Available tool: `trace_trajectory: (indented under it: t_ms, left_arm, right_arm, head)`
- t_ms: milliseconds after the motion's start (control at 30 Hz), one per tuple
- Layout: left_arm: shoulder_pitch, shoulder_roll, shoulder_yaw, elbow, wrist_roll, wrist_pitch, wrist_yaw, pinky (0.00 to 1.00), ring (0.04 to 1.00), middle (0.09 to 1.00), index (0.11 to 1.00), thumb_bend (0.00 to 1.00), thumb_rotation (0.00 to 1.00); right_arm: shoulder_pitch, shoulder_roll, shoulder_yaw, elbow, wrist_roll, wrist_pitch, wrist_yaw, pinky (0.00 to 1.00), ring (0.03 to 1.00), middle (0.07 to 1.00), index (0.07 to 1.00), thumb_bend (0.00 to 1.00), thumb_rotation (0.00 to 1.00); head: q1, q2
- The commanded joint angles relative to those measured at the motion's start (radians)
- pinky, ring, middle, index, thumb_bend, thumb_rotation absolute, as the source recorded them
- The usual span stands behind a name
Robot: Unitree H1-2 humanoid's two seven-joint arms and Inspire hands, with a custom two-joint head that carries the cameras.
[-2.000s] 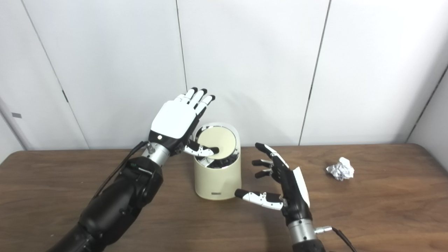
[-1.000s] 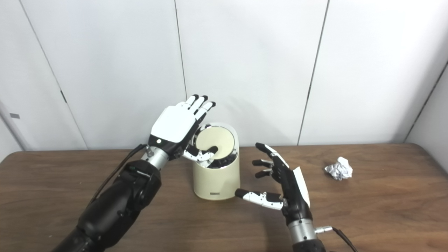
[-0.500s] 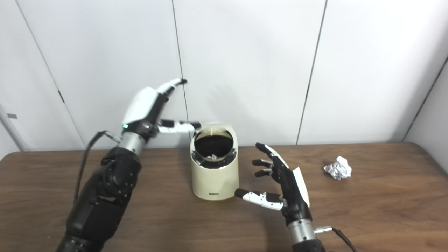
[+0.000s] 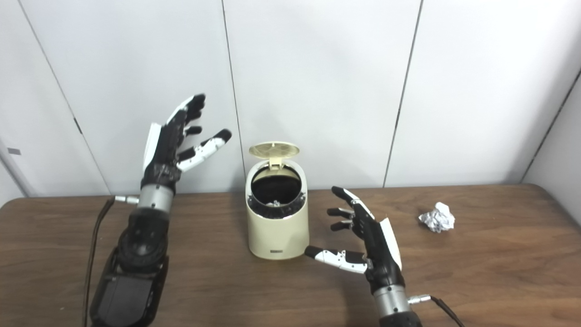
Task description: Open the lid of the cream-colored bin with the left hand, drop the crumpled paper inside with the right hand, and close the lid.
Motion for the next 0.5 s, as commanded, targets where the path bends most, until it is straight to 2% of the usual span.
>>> trace_trajectory:
  t_ms: [0,167,233,467]
  left_arm:
    - [-0.013,0.001,0.002,-0.053,-0.032,-0.024,-0.009,0.85,0.900,0.898,0.930,0.67,0.37]
    - [0.057,0.001,-0.005,-0.076,-0.039,-0.045,0.002,0.79,0.868,0.876,0.920,0.70,0.41]
    - [0.087,-0.007,-0.001,-0.087,-0.050,-0.048,0.006,0.77,0.856,0.867,0.912,0.72,0.40]
    - [0.170,-0.005,-0.009,-0.087,-0.079,-0.090,-0.012,0.78,0.855,0.865,0.918,0.73,0.43]
  right_arm:
    - [-0.024,0.000,-0.002,-0.034,0.002,-0.006,-0.003,0.58,0.726,0.877,0.838,0.76,0.18]
    - [-0.026,-0.003,-0.002,-0.031,0.004,-0.014,-0.003,0.58,0.725,0.877,0.840,0.76,0.18]
    - [-0.026,-0.003,-0.002,-0.028,0.006,-0.016,-0.004,0.58,0.727,0.875,0.839,0.76,0.18]
    - [-0.026,-0.009,-0.002,-0.028,0.008,-0.019,0.001,0.59,0.731,0.876,0.847,0.76,0.18]
  head:
    - [0.000,0.000]
    - [0.002,0.001]
    - [0.004,0.001]
    - [0.001,-0.001]
